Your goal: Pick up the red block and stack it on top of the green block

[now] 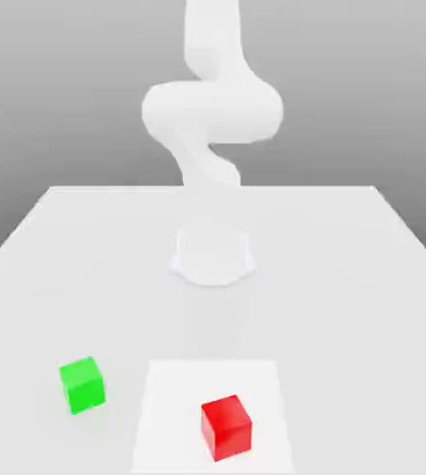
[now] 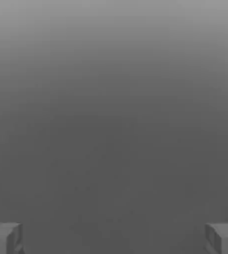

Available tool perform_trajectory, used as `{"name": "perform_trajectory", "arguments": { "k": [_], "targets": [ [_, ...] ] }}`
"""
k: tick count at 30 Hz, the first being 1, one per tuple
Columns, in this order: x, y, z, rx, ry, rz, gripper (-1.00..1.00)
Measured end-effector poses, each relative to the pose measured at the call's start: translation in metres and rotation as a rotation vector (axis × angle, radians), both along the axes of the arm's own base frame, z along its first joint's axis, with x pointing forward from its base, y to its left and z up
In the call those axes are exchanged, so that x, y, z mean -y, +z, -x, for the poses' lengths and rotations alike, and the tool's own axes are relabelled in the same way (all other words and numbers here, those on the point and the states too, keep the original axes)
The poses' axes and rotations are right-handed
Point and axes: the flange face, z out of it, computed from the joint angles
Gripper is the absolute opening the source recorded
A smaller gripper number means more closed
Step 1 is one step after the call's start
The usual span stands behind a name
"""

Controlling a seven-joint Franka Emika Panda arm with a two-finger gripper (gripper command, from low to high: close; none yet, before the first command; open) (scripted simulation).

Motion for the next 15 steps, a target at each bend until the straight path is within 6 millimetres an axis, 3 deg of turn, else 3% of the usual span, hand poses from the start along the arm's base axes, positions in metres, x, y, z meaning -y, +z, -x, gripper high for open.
{"name": "perform_trajectory", "arguments": {
  "k": [7,15],
  "targets": [
    [-0.004,-0.112,-0.068,-0.169,-0.256,-0.095,0.0],
    [0.0,-0.249,-0.105,-0.342,-0.539,-0.208,0.0]
  ]
}}
